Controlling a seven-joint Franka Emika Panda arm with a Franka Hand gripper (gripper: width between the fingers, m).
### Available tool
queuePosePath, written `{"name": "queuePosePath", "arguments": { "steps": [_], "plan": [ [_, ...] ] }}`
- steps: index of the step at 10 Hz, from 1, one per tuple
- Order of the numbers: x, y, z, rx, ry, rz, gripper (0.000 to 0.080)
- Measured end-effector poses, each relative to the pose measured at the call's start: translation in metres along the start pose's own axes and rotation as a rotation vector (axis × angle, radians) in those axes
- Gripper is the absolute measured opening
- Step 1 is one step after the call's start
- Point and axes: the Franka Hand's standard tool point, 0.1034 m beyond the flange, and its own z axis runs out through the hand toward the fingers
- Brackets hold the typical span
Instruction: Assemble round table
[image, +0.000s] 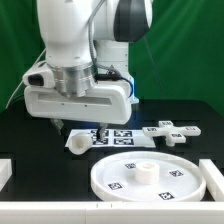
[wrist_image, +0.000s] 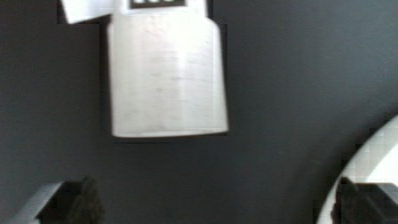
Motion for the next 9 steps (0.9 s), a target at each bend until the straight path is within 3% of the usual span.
{"name": "queuePosePath", "arguments": {
  "steps": [1,3,5,6,7,8,9],
  "plan": [
    [-0.002,0.003,0.000,0.003,-0.097,0.002,0.0649],
    [0.006,-0.002,0.001,-0.004,-0.152,0.014,0.0649],
    [-0.001,-0.002,0.003,-0.003,-0.298,0.000,0.0649],
    [0.001,-0.005,0.006,0.003,-0.319,-0.078,0.0649],
    [-0.011,-0.025,0.006,0.001,-0.401,-0.110,0.0649],
    [-0.009,-0.031,0.013,0.016,-0.445,-0.201,0.0649],
    [-0.008,-0.025,0.016,0.016,-0.490,-0.187,0.0649]
  ]
}}
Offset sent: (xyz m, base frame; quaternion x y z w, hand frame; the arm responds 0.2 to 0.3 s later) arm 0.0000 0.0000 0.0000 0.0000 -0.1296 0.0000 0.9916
